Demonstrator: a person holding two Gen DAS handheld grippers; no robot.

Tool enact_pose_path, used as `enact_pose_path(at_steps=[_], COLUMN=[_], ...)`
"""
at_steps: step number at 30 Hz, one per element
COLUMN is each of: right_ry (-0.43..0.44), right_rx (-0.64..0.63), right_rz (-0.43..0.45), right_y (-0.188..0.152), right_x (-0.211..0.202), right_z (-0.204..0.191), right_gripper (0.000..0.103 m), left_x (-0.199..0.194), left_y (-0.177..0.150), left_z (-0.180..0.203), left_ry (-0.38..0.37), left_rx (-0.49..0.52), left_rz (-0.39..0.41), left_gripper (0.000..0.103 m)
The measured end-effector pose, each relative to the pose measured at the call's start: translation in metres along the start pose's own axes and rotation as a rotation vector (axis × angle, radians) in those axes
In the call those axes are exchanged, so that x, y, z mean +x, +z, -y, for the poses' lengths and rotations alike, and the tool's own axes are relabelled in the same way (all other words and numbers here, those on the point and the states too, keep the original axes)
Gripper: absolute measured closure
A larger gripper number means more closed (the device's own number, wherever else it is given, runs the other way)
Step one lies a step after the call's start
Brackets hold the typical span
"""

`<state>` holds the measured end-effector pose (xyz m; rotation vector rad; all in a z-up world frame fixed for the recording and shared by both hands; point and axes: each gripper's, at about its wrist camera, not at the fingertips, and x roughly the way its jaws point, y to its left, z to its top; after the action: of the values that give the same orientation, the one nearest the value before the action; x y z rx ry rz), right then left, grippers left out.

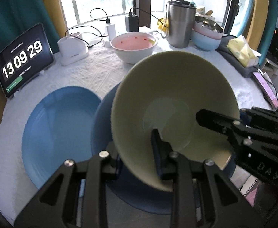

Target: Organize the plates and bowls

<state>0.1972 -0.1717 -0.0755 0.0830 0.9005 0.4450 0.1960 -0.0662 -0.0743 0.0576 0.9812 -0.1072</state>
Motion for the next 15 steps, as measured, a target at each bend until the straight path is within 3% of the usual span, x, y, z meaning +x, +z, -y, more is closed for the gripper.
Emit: enact_pose_path(at_steps=[10, 12, 15], right_ry=[0.012, 0.005, 0.030], right_rx=[-0.026, -0.018, 0.002], right_rz=[0.022, 0.044, 0.048], right_y=[0.003, 0.005, 0.008], right_x=[-0.006, -0.011, -0.012], right_z=[0.002, 0.005, 0.012], right_gripper=[0.079, 0.070, 0.070], left_x=[0.001, 0.001, 0.000], left_y=[0.003, 0.003, 0.004], left_z=[-0.006, -0.004, -0.003], left_ry=[0.020, 0.030, 0.024], left_rx=[-0.018, -0.009, -0.004], left_rz=[-0.001, 0.011, 0.007], left_gripper=[0.075, 0.073, 0.073])
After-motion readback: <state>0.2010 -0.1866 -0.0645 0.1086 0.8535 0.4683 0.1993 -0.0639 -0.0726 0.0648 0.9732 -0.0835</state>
